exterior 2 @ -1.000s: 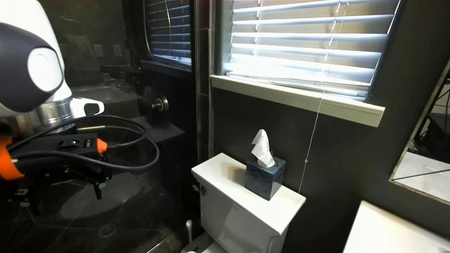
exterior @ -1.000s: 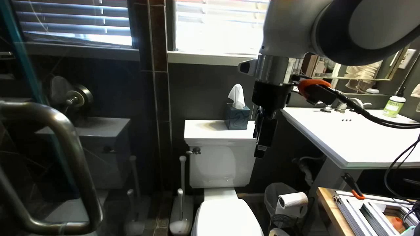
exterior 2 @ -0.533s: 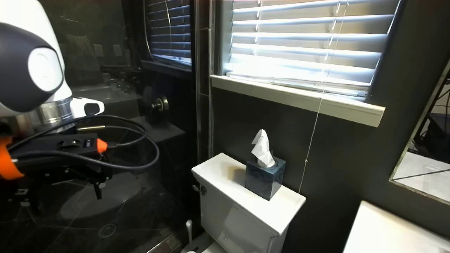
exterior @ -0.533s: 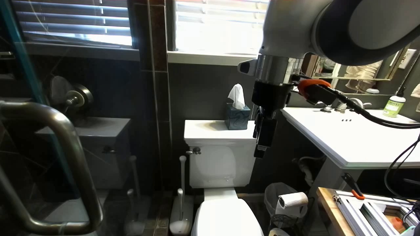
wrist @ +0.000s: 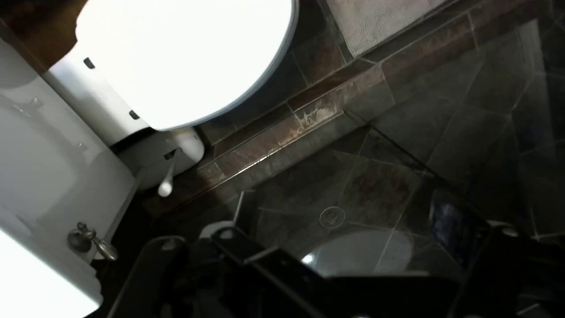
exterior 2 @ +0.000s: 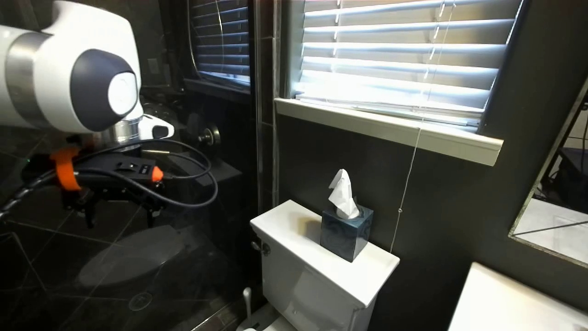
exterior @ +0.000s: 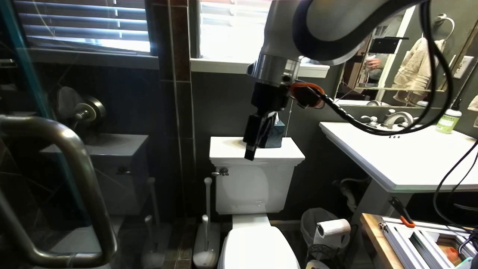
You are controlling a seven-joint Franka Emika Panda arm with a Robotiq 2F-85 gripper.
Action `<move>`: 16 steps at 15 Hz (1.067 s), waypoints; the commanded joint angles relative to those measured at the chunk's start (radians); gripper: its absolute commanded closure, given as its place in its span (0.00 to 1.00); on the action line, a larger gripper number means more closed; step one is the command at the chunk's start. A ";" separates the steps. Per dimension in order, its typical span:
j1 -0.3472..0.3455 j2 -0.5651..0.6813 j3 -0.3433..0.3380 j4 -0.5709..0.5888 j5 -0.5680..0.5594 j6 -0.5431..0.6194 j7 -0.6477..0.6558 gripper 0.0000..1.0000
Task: Flush the toilet
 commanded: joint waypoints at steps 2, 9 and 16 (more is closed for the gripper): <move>-0.053 0.242 -0.012 0.229 0.109 0.071 0.072 0.00; -0.088 0.525 -0.045 0.454 0.056 0.240 0.383 0.62; -0.091 0.758 -0.126 0.684 0.039 0.249 0.621 1.00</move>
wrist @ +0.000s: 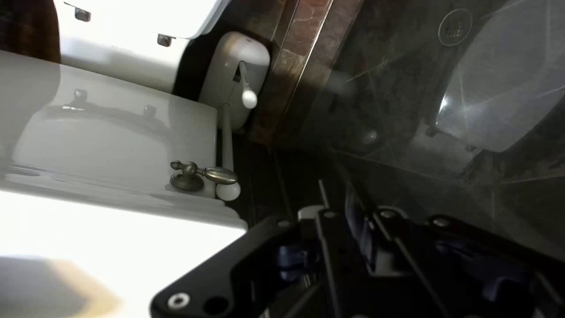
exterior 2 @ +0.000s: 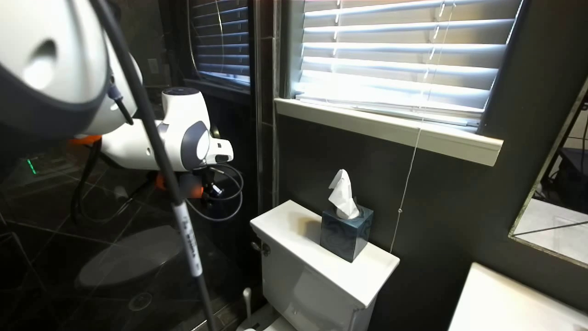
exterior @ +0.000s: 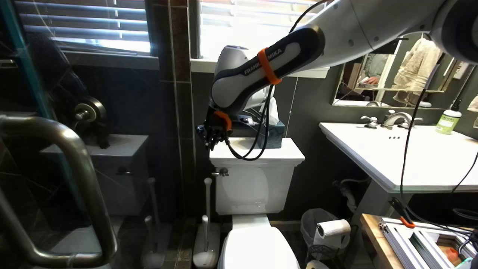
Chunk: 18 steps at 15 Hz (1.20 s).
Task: Flush the toilet
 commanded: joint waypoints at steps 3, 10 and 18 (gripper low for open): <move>-0.021 0.192 -0.053 0.199 -0.035 -0.008 0.136 1.00; -0.030 0.181 -0.039 0.177 -0.023 -0.001 0.109 0.99; -0.063 0.453 -0.063 0.485 -0.031 -0.101 0.322 1.00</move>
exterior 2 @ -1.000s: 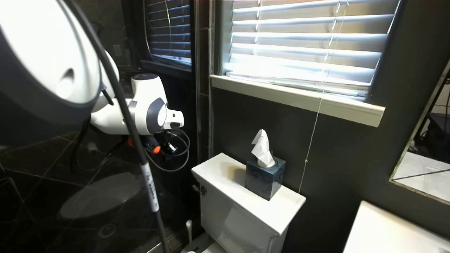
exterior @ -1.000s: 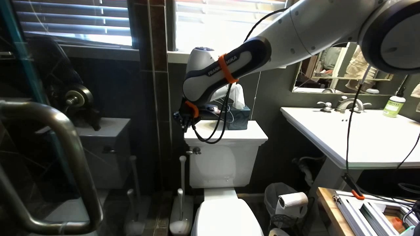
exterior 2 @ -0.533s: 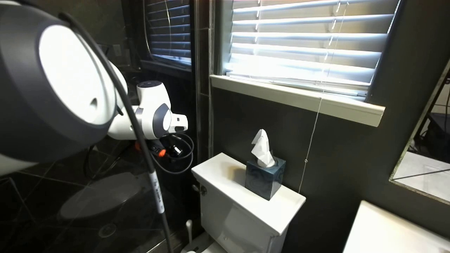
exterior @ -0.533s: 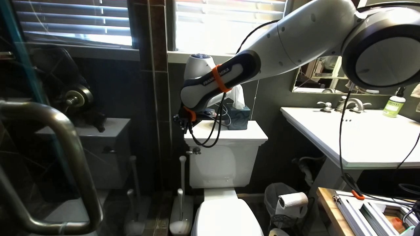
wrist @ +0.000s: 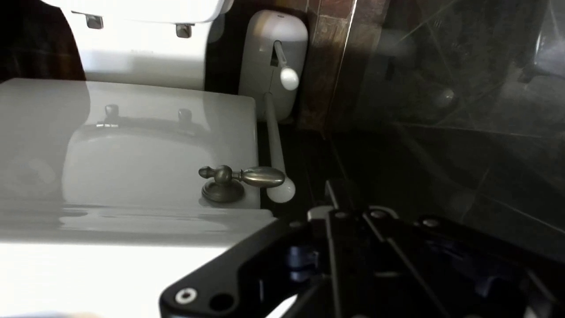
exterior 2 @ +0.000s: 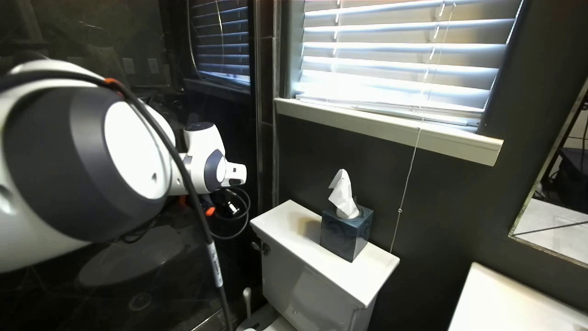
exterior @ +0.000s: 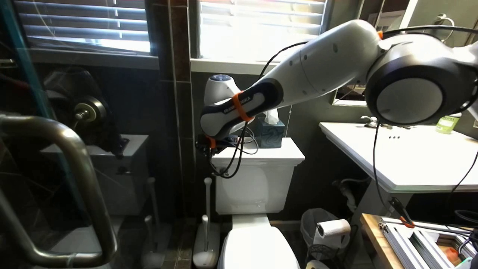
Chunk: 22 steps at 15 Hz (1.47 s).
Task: Flush the toilet
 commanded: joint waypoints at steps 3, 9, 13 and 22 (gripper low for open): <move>-0.056 0.219 -0.012 0.293 -0.029 -0.090 0.158 1.00; -0.106 0.385 -0.063 0.555 -0.017 -0.271 0.212 1.00; -0.137 0.476 -0.088 0.692 -0.020 -0.331 0.241 1.00; -0.199 0.566 -0.010 0.810 -0.169 -0.331 0.230 1.00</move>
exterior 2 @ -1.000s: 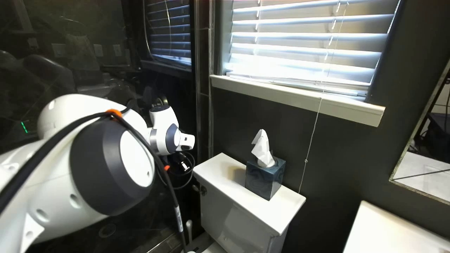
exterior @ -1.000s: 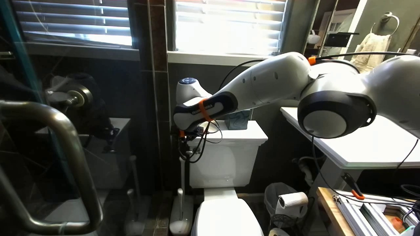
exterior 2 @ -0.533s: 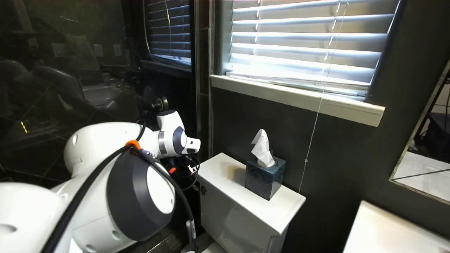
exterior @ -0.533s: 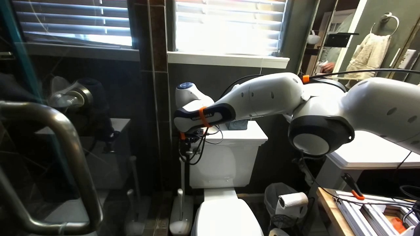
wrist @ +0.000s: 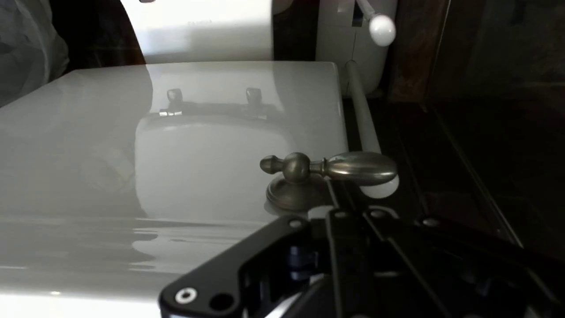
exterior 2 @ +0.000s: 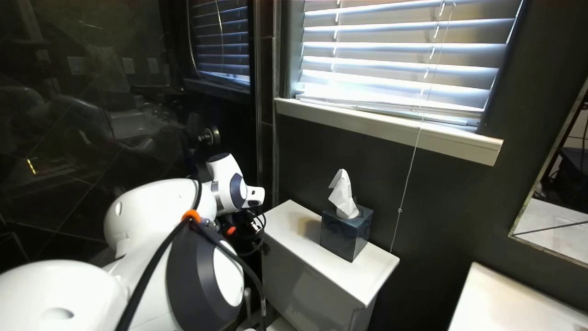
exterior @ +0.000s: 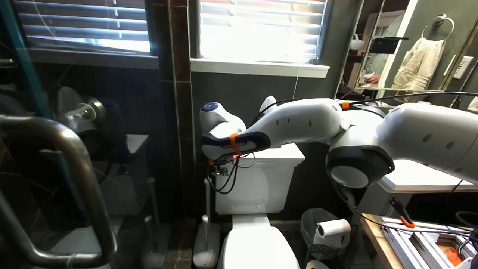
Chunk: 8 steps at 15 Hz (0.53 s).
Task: Flush the toilet
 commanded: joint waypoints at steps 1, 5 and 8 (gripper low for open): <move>-0.042 0.067 0.044 0.119 -0.060 -0.020 -0.013 1.00; -0.067 0.102 0.089 0.168 -0.068 -0.034 -0.081 1.00; -0.053 0.071 0.093 0.089 -0.053 0.025 -0.141 1.00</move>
